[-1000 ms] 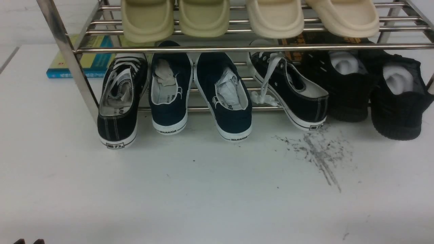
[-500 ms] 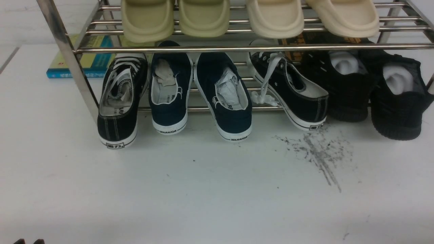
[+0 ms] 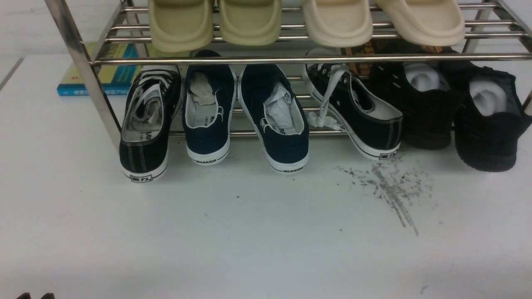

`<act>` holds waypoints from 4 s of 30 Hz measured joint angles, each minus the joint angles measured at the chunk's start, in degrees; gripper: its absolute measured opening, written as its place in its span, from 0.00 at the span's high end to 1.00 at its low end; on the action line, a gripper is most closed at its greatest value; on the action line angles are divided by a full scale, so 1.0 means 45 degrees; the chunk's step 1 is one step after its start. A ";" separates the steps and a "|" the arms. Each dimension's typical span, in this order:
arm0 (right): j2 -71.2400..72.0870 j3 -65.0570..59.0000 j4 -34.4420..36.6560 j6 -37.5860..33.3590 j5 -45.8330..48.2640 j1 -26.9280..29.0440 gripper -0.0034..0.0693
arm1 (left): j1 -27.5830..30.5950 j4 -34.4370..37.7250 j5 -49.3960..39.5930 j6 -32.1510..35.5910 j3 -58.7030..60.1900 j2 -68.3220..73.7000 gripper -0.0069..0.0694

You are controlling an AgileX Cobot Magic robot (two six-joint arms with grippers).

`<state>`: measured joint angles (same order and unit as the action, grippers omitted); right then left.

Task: Take the shoes off the shelf with your hand on the white table.
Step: 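Grasp a shoe standing on the lower shelf of the shoe rack with the left gripper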

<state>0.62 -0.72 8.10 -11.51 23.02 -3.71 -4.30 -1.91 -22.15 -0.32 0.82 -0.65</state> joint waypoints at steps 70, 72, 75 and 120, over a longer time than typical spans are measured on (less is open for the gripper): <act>0.0000 0.0000 0.0000 0.0000 0.0000 0.0000 0.62 | -0.7215 -0.1912 -0.3076 -1.0786 -1.8207 2.1502 0.40; 0.0000 0.0000 0.0000 0.0000 0.0000 0.0000 0.62 | -0.7227 -0.2067 -0.2583 -1.0853 -1.8211 2.1729 0.38; 0.0000 0.0000 0.0000 0.0000 0.0000 0.0000 0.62 | -0.7238 -0.2317 -0.1721 -1.0891 -1.8211 2.2098 0.38; 0.0000 0.0000 0.0000 0.0000 0.0000 0.0000 0.62 | -0.9174 -0.9024 -0.1442 -1.7380 -1.8195 2.2152 0.85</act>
<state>0.62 -0.72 8.10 -11.51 23.02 -3.71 -45.59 -42.52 -28.64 -78.53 -81.06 99.03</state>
